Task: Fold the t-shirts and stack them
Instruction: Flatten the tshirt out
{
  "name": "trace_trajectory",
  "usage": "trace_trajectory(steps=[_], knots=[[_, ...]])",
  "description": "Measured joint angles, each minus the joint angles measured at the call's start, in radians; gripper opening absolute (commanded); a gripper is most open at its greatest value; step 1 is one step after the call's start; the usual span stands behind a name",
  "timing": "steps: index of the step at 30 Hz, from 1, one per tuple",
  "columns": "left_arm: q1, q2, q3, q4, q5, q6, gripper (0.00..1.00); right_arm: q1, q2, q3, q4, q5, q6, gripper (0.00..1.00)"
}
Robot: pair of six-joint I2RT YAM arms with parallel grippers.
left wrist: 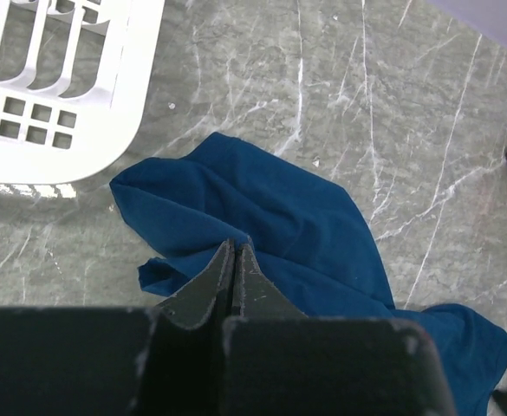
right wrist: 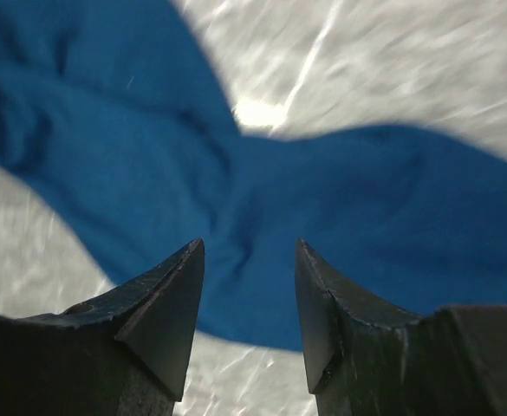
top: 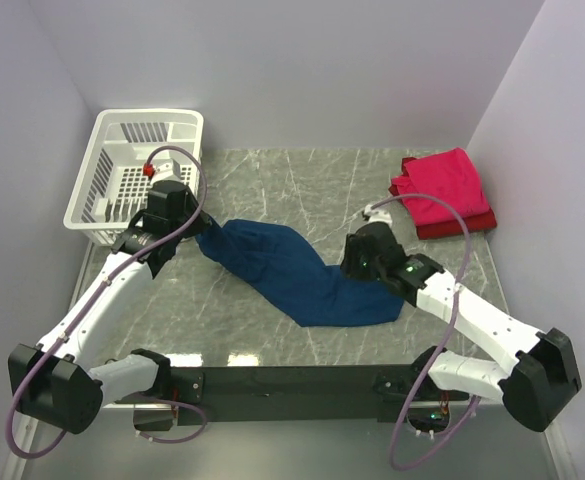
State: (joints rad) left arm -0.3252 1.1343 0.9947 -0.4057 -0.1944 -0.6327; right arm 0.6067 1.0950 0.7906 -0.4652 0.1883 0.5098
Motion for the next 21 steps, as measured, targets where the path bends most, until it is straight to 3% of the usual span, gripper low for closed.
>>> trace_trajectory(steps=[7,21], knots=[[0.000,0.000,0.000,0.005,0.000,0.000,0.01,0.148,0.031,-0.063,-0.008,-0.027,0.086,0.54],[0.000,0.005,0.000,0.005,-0.001,0.001,0.01,0.243,0.224,-0.126,-0.002,-0.041,0.211,0.54]])
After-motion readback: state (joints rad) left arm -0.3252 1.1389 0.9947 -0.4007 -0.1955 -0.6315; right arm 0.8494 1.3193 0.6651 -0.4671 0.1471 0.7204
